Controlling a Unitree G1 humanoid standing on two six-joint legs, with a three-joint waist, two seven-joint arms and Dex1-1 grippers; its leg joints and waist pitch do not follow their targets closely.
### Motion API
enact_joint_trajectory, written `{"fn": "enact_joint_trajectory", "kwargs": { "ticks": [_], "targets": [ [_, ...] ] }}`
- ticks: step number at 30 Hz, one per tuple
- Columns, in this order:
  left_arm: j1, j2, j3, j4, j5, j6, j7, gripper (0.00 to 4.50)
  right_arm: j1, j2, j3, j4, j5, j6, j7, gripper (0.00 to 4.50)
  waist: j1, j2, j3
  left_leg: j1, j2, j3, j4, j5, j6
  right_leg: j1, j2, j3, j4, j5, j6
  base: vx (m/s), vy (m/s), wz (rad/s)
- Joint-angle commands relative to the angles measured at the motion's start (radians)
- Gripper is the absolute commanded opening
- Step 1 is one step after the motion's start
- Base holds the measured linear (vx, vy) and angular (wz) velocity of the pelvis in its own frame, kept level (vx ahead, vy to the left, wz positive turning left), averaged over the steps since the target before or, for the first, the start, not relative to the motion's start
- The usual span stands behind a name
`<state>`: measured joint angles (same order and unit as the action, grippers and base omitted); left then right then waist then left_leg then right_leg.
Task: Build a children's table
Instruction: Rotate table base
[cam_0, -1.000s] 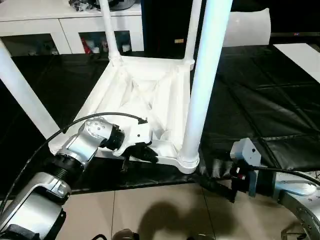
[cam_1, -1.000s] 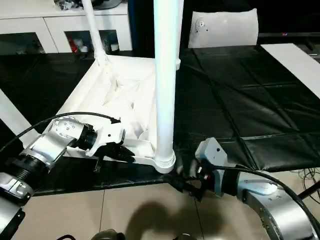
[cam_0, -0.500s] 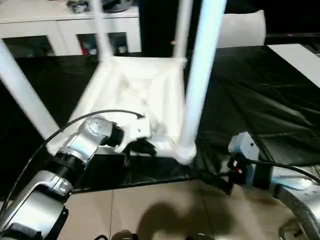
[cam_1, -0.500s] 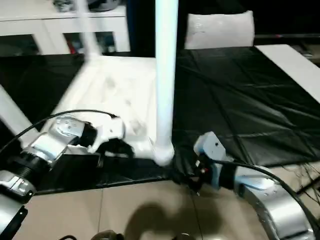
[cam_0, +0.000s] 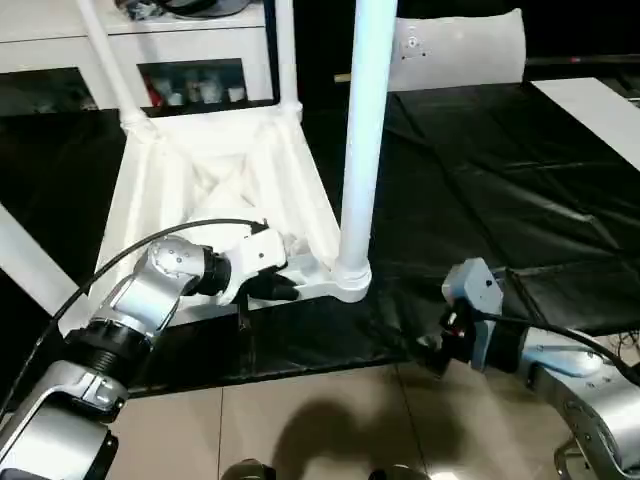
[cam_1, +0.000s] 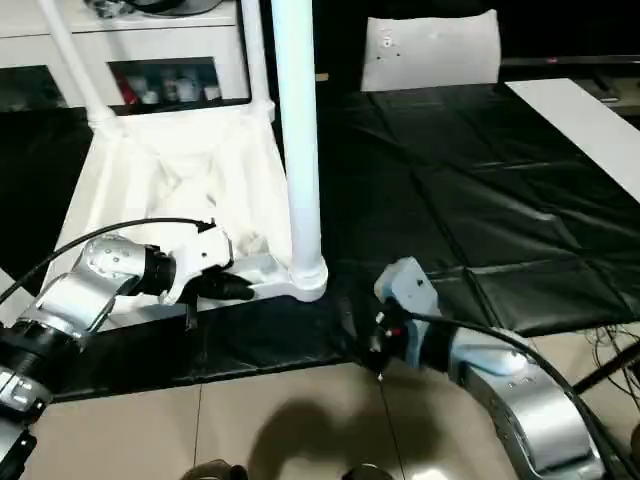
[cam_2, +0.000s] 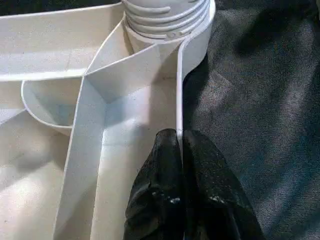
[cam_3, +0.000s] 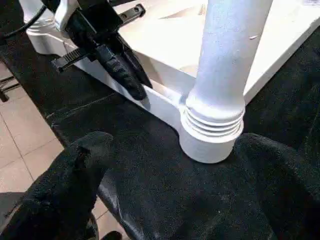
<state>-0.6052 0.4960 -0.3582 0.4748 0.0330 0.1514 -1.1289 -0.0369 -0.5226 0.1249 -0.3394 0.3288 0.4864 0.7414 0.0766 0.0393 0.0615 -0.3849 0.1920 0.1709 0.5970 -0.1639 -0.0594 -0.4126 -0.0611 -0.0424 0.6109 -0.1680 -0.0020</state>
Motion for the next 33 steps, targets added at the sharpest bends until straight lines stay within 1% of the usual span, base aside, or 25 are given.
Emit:
{"fn": "enact_joint_trajectory", "kwargs": {
  "ticks": [1,2,5,6,10,11,13,14,15,16,17,19,20,21,23,25,28,29,31,32,33],
  "targets": [
    [-0.004,0.007,0.008,-0.019,0.000,0.013,0.003,0.46,-0.003,-0.003,-0.002,0.006,-0.006,-0.012,-0.001,4.50,0.005,-0.008,-0.069,0.016,0.025,-0.010,-0.067,-0.261,0.010,0.049,-0.066,0.036,-0.084,-0.346,-0.158,0.000,0.000,0.00],
    [-0.008,-0.001,0.017,-0.010,-0.006,0.014,0.015,0.60,-0.001,-0.008,-0.003,0.003,-0.004,-0.012,0.003,4.50,0.004,-0.010,-0.069,0.016,0.025,-0.009,-0.068,-0.269,0.007,0.050,-0.066,0.036,-0.086,-0.355,-0.153,0.000,0.000,0.00],
    [-0.014,-0.004,0.016,0.010,0.014,-0.004,0.038,0.71,-0.002,-0.011,-0.001,0.001,0.002,-0.010,0.010,4.50,0.006,-0.008,-0.067,0.020,0.025,-0.010,-0.068,-0.283,0.005,0.046,-0.066,0.036,-0.089,-0.379,-0.147,0.000,0.000,0.00],
    [-0.016,-0.004,0.015,0.020,0.020,-0.005,0.038,0.71,-0.003,-0.009,0.001,0.000,0.001,-0.008,0.011,4.50,0.008,-0.008,-0.067,0.021,0.026,-0.011,-0.069,-0.291,0.003,0.045,-0.066,0.036,-0.090,-0.393,-0.140,0.000,0.000,0.00],
    [-0.022,-0.005,0.015,0.035,0.016,-0.009,0.028,0.71,-0.008,-0.007,0.004,0.003,0.000,-0.008,0.011,4.50,0.012,-0.008,-0.069,0.022,0.026,-0.012,-0.069,-0.294,0.000,0.044,-0.066,0.037,-0.090,-0.386,-0.138,0.000,0.000,0.00],
    [-0.024,-0.006,0.015,0.037,0.014,-0.008,0.024,0.55,-0.009,-0.007,0.004,0.004,-0.001,-0.008,0.012,4.50,0.012,-0.010,-0.069,0.021,0.027,-0.012,-0.070,-0.294,-0.001,0.045,-0.067,0.037,-0.089,-0.382,-0.139,0.000,0.000,0.00],
    [-0.028,-0.008,0.018,0.044,0.010,-0.013,0.025,0.55,-0.011,-0.008,0.003,0.006,-0.001,-0.009,0.014,4.50,0.014,-0.008,-0.071,0.021,0.026,-0.012,-0.069,-0.292,-0.001,0.045,-0.067,0.037,-0.088,-0.375,-0.142,0.000,0.000,0.00],
    [-0.031,-0.009,0.020,0.051,0.009,-0.024,0.028,0.41,-0.013,-0.008,0.004,0.008,-0.003,-0.011,0.014,4.50,0.014,-0.008,-0.071,0.021,0.027,-0.012,-0.069,-0.287,0.000,0.045,-0.068,0.038,-0.087,-0.365,-0.145,0.000,0.000,0.00],
    [-0.032,-0.009,0.020,0.055,0.010,-0.032,0.030,0.41,-0.014,-0.009,0.004,0.010,-0.005,-0.013,0.014,4.50,0.015,-0.008,-0.070,0.021,0.026,-0.011,-0.068,-0.288,0.000,0.045,-0.067,0.037,-0.088,-0.365,-0.146,0.000,0.000,0.00],
    [-0.033,-0.009,0.019,0.059,0.009,-0.037,0.026,0.19,-0.016,-0.008,0.004,0.011,-0.006,-0.013,0.015,4.50,0.015,-0.007,-0.070,0.020,0.026,-0.012,-0.069,-0.291,-0.001,0.046,-0.068,0.037,-0.087,-0.370,-0.144,0.000,0.000,0.00],
    [-0.034,-0.008,0.017,0.062,0.007,-0.040,0.016,0.19,-0.018,-0.007,0.004,0.013,-0.006,-0.013,0.014,4.50,0.015,-0.009,-0.070,0.019,0.025,-0.011,-0.068,-0.290,0.000,0.046,-0.069,0.037,-0.090,-0.375,-0.142,0.000,0.000,0.00],
    [-0.034,-0.007,0.015,0.065,0.006,-0.047,0.006,0.15,-0.021,-0.005,0.003,0.016,-0.007,-0.013,0.013,4.50,0.015,-0.009,-0.070,0.020,0.025,-0.011,-0.068,-0.290,0.000,0.046,-0.069,0.037,-0.090,-0.383,-0.140,0.000,0.000,0.00],
    [-0.034,-0.006,0.013,0.065,0.006,-0.050,0.002,0.08,-0.022,-0.005,0.003,0.016,-0.007,-0.013,0.013,4.50,0.014,-0.006,-0.071,0.020,0.026,-0.012,-0.069,-0.290,-0.001,0.045,-0.068,0.037,-0.089,-0.375,-0.141,0.000,0.000,0.00],
    [-0.034,-0.006,0.012,0.067,0.007,-0.056,-0.002,0.03,-0.023,-0.004,0.003,0.018,-0.008,-0.013,0.013,4.50,0.014,-0.010,-0.071,0.020,0.026,-0.012,-0.069,-0.289,-0.001,0.046,-0.068,0.037,-0.089,-0.370,-0.142,0.000,0.000,0.00],
    [-0.033,-0.007,0.009,0.072,0.006,-0.080,-0.011,0.03,-0.029,-0.004,0.003,0.026,-0.009,-0.016,0.014,4.50,0.014,-0.008,-0.073,0.019,0.027,-0.012,-0.068,-0.277,0.001,0.046,-0.068,0.038,-0.084,-0.340,-0.152,0.000,0.000,0.00],
    [-0.030,-0.006,0.005,0.070,-0.002,-0.102,-0.036,0.03,-0.036,-0.005,-0.001,0.036,-0.011,-0.021,0.015,4.50,0.014,-0.010,-0.073,0.018,0.026,-0.010,-0.067,-0.271,0.004,0.048,-0.069,0.038,-0.084,-0.330,-0.158,0.000,0.000,0.00],
    [-0.031,-0.011,0.001,0.071,-0.013,-0.128,-0.064,0.03,-0.052,-0.005,-0.007,0.056,-0.010,-0.030,0.020,4.50,0.015,-0.008,-0.075,0.019,0.026,-0.011,-0.066,-0.261,0.006,0.048,-0.070,0.038,-0.082,-0.315,-0.164,0.000,0.000,0.00],
    [-0.034,-0.016,-0.012,0.073,-0.015,-0.154,-0.101,0.03,-0.073,-0.004,-0.016,0.083,-0.006,-0.040,0.028,4.50,0.015,-0.012,-0.075,0.018,0.026,-0.010,-0.065,-0.249,0.010,0.050,-0.070,0.038,-0.079,-0.298,-0.169,0.000,0.000,0.00],
    [-0.035,-0.017,-0.017,0.071,-0.018,-0.162,-0.118,0.03,-0.083,-0.003,-0.018,0.095,-0.003,-0.045,0.035,4.50,0.014,-0.011,-0.075,0.018,0.027,-0.009,-0.064,-0.244,0.012,0.050,-0.070,0.038,-0.078,-0.287,-0.178,0.000,0.000,0.00],
    [-0.040,-0.022,-0.028,0.069,-0.019,-0.174,-0.143,0.03,-0.107,0.000,-0.018,0.128,-0.002,-0.060,0.052,4.50,0.016,-0.009,-0.076,0.021,0.028,-0.007,-0.063,-0.243,0.013,0.048,-0.071,0.039,-0.078,-0.284,-0.180,0.000,0.000,0.00],
    [-0.046,-0.026,-0.038,0.072,-0.017,-0.186,-0.161,0.03,-0.129,0.001,-0.012,0.156,-0.004,-0.077,0.071,4.50,0.017,-0.004,-0.076,0.020,0.028,-0.008,-0.063,-0.244,0.013,0.049,-0.071,0.038,-0.078,-0.289,-0.183,0.000,0.000,0.00]
  ]
}}
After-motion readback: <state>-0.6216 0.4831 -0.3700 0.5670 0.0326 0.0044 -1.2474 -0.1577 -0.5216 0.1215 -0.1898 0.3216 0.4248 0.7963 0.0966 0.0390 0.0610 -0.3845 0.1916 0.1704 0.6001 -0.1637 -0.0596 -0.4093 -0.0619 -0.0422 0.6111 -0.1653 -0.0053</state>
